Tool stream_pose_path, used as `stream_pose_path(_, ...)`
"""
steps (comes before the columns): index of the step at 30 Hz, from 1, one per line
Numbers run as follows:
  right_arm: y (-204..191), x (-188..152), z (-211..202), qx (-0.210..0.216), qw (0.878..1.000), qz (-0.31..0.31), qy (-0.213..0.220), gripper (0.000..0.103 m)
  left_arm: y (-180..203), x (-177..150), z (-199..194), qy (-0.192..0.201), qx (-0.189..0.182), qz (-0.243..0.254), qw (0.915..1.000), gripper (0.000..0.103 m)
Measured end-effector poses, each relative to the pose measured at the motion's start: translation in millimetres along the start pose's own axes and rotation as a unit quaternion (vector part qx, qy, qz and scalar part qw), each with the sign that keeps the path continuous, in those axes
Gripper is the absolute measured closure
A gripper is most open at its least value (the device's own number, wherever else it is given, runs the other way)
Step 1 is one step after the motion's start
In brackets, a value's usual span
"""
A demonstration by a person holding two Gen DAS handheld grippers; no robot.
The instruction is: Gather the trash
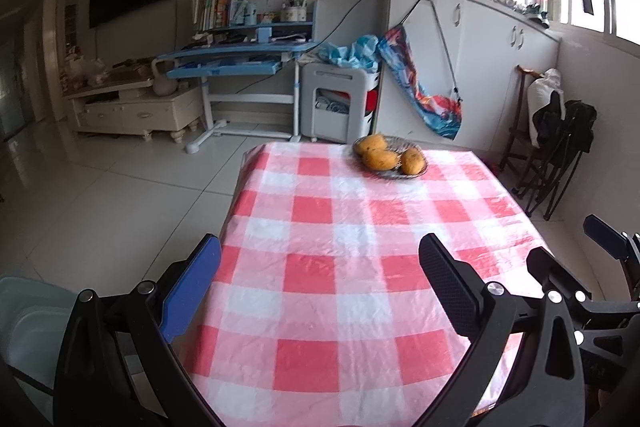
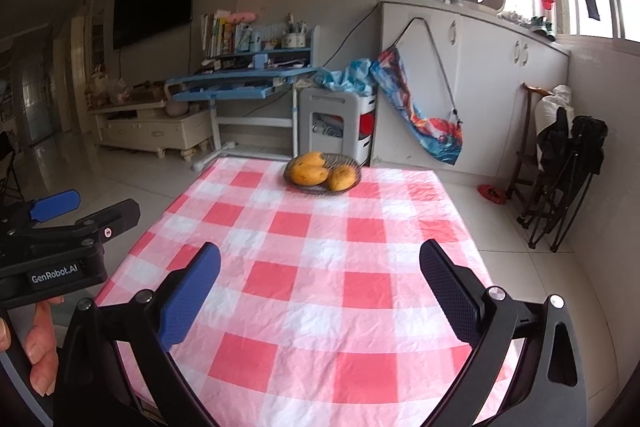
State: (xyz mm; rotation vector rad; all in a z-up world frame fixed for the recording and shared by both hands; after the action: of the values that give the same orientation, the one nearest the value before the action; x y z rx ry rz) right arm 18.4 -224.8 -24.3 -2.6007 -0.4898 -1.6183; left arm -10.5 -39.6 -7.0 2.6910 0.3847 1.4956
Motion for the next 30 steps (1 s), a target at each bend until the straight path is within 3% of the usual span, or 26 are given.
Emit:
stream_pose_path(10, 25, 2, -22, -0.029, 0.999, 0.026, 0.023, 0.008, 29, -13, -12, 0.008, -0.017, 0.03, 0.9994, 0.007)
stream_pose_path(20, 39, 5, -47, -0.058, 0.997, 0.032, 0.041, 0.008, 37, -9, -39, 0.033, -0.032, 0.037, 0.9983, 0.007)
stream_pose_path(30, 35, 8, -54, -0.068, 0.996, 0.021, 0.046, 0.008, 33, -9, -43, 0.027, -0.037, 0.039, 0.9981, 0.007)
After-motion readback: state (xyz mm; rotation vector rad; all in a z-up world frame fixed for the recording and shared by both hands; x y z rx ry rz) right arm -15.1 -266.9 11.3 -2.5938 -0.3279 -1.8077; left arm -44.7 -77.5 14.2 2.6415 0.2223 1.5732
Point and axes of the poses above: each gripper's, at about its wrist camera, not at the fingertips, and z roughly the way its jaws point, y to its right, x to its top, the point moved 4 cm from there along z, roughly the way its jaws point, and after that the axes turned 8 degrees about -z, right-handed, at the moved point
